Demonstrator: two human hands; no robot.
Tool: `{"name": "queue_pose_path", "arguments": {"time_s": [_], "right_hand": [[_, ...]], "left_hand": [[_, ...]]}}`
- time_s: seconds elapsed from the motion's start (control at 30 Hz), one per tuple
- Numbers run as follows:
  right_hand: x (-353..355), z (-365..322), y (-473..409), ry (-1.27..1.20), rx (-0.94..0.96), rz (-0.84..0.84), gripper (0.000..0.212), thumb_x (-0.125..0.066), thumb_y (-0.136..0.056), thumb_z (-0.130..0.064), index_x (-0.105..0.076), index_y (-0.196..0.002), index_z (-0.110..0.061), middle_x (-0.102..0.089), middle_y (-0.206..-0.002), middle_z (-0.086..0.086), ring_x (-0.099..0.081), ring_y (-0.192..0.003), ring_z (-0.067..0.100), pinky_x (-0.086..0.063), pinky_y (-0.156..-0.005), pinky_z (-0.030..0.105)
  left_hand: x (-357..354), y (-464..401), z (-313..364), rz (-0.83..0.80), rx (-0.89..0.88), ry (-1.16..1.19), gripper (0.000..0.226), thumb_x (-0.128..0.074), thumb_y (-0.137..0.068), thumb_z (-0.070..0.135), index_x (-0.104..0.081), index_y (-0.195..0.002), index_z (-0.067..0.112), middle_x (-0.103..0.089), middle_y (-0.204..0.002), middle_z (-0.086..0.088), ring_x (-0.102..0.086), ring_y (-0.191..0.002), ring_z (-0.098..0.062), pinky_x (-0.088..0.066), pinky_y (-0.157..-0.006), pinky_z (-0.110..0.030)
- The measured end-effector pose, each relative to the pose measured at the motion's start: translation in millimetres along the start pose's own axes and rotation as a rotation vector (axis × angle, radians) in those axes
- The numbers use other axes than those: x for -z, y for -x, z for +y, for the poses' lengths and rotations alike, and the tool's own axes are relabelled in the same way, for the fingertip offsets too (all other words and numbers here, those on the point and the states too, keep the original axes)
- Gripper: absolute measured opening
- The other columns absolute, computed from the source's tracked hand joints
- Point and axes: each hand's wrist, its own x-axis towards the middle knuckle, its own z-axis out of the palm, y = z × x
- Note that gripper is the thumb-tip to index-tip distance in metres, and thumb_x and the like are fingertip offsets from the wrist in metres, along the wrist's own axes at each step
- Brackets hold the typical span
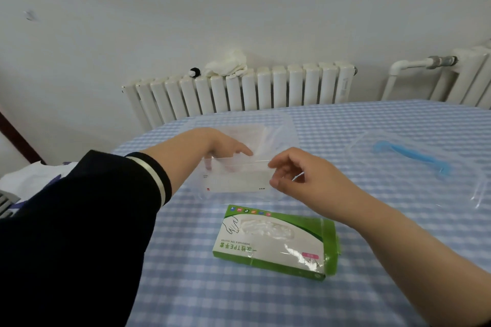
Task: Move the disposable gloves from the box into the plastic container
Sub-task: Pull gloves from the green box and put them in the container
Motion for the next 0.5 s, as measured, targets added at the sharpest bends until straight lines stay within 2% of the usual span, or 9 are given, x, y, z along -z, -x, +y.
{"name": "queue_pose_path", "arguments": {"time_s": [0.07, 0.13, 0.23, 0.3, 0.33, 0.4, 0.47, 0.5], "right_hand": [[1, 0, 2, 0.056, 0.005, -0.089, 0.012, -0.071, -0.085, -0.032, -0.062, -0.093, -0.037, -0.066, -0.085, -0.014, -0.059, -0.081, -0.002, -0.047, -0.074, 0.014], [-1, -1, 4, 0.126, -0.005, -0.199, 0.011, -0.072, -0.084, -0.035, -0.065, -0.092, -0.036, -0.067, -0.085, -0.013, -0.06, -0.079, -0.002, -0.048, -0.075, 0.016], [-9, 3, 5, 0.288, -0.009, -0.345, 0.017, -0.07, -0.085, -0.039, -0.064, -0.101, -0.039, -0.062, -0.095, -0.021, -0.056, -0.09, -0.004, -0.047, -0.084, 0.02], [-15, 8, 4, 0.333, -0.011, -0.407, 0.022, -0.069, -0.087, -0.039, -0.064, -0.109, -0.04, -0.056, -0.106, -0.021, -0.053, -0.099, -0.002, -0.046, -0.091, 0.024], [-17, 10, 3, 0.332, -0.012, -0.419, 0.024, -0.069, -0.087, -0.039, -0.064, -0.11, -0.04, -0.054, -0.11, -0.02, -0.053, -0.102, 0.0, -0.046, -0.093, 0.026], [-20, 16, 2, 0.321, -0.016, -0.42, 0.025, -0.069, -0.087, -0.038, -0.065, -0.111, -0.041, -0.052, -0.112, -0.02, -0.052, -0.102, 0.0, -0.046, -0.094, 0.028], [-24, 21, 0, 0.282, -0.02, -0.42, 0.024, -0.07, -0.086, -0.038, -0.066, -0.109, -0.043, -0.05, -0.11, -0.022, -0.051, -0.1, -0.004, -0.044, -0.092, 0.022], [-26, 23, 0, 0.258, -0.017, -0.423, 0.023, -0.071, -0.086, -0.037, -0.067, -0.108, -0.044, -0.05, -0.109, -0.024, -0.05, -0.1, -0.006, -0.042, -0.09, 0.018]], "left_hand": [[8, 9, -1, 0.123, -0.039, 0.013, 0.058, -0.061, -0.094, 0.009, -0.043, -0.144, 0.031, -0.035, -0.15, 0.0, -0.044, -0.128, -0.025, -0.058, -0.083, -0.036], [14, 24, 2, 0.322, -0.092, 0.057, 0.037, -0.062, -0.095, 0.015, -0.056, -0.131, 0.021, -0.051, -0.137, -0.002, -0.055, -0.112, -0.02, -0.055, -0.081, -0.03], [13, 48, 9, 0.779, -0.171, 0.023, 0.019, -0.055, -0.098, 0.022, -0.065, -0.113, 0.019, -0.064, -0.114, 0.002, -0.057, -0.095, -0.012, -0.042, -0.081, -0.024], [-3, 66, 16, 1.046, -0.273, 0.143, 0.018, -0.051, -0.099, 0.023, -0.066, -0.108, 0.02, -0.064, -0.098, 0.009, -0.053, -0.075, -0.002, -0.039, -0.071, -0.019], [-14, 76, 20, 1.154, -0.361, 0.208, 0.017, -0.051, -0.099, 0.023, -0.066, -0.107, 0.021, -0.062, -0.09, 0.013, -0.052, -0.068, -0.003, -0.039, -0.066, -0.016], [-45, 92, 27, 1.245, -0.547, 0.305, 0.016, -0.053, -0.097, 0.022, -0.066, -0.106, 0.021, -0.058, -0.078, 0.015, -0.053, -0.061, -0.008, -0.04, -0.06, -0.015], [-80, 99, 27, 1.197, -0.638, 0.329, 0.018, -0.054, -0.095, 0.028, -0.066, -0.107, 0.022, -0.059, -0.074, 0.015, -0.055, -0.061, -0.009, -0.042, -0.059, -0.016], [-98, 99, 24, 1.13, -0.629, 0.329, 0.023, -0.052, -0.093, 0.036, -0.065, -0.109, 0.024, -0.059, -0.076, 0.016, -0.056, -0.064, -0.007, -0.043, -0.06, -0.016]]}}
